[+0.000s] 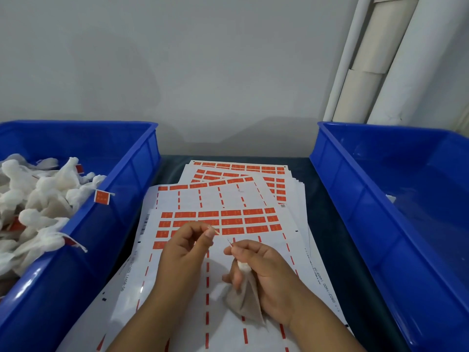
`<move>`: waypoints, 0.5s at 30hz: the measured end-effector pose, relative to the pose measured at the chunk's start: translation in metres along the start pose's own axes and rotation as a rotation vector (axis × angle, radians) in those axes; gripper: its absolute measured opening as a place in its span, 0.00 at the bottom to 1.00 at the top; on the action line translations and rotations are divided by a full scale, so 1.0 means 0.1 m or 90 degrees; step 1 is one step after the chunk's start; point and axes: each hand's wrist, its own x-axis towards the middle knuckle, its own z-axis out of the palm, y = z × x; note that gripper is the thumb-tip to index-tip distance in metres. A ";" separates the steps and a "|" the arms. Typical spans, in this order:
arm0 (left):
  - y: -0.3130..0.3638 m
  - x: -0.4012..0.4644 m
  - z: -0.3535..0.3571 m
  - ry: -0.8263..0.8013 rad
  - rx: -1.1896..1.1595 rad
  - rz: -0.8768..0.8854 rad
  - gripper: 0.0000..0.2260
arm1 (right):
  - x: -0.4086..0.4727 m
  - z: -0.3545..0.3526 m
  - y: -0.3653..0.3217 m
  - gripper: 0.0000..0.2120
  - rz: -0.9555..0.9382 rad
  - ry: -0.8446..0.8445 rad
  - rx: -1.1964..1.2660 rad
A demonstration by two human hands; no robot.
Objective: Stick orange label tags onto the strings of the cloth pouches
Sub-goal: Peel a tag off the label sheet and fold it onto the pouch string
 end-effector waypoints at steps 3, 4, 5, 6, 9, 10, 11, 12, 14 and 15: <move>-0.07 0.10 -0.07 0.073 0.084 -0.033 0.04 | 0.02 -0.01 -0.01 0.09 0.019 0.041 0.056; -0.09 0.13 -0.10 0.086 0.180 -0.032 0.03 | 0.03 -0.01 -0.01 0.09 0.023 0.053 0.075; -0.12 0.16 -0.11 0.079 0.281 -0.026 0.07 | 0.04 -0.01 0.00 0.09 0.025 0.062 0.090; -0.15 0.17 -0.12 0.056 0.360 -0.018 0.13 | 0.05 -0.02 0.01 0.10 0.026 0.068 0.098; -0.24 0.18 -0.08 -0.037 0.510 -0.004 0.28 | 0.05 -0.01 0.02 0.10 0.031 0.068 0.102; -0.28 0.18 -0.06 -0.055 0.562 0.002 0.30 | 0.05 -0.01 0.02 0.10 0.032 0.065 0.112; -0.31 0.18 -0.05 -0.065 0.605 0.009 0.32 | 0.05 -0.01 0.03 0.10 0.032 0.064 0.121; -0.33 0.19 -0.04 -0.070 0.637 0.014 0.33 | 0.05 0.00 0.03 0.10 0.032 0.064 0.123; -0.35 0.20 -0.02 -0.070 0.664 0.019 0.33 | 0.06 0.00 0.03 0.10 0.031 0.067 0.108; -0.35 0.21 -0.01 -0.071 0.673 0.022 0.33 | 0.06 0.00 0.03 0.10 0.029 0.068 0.099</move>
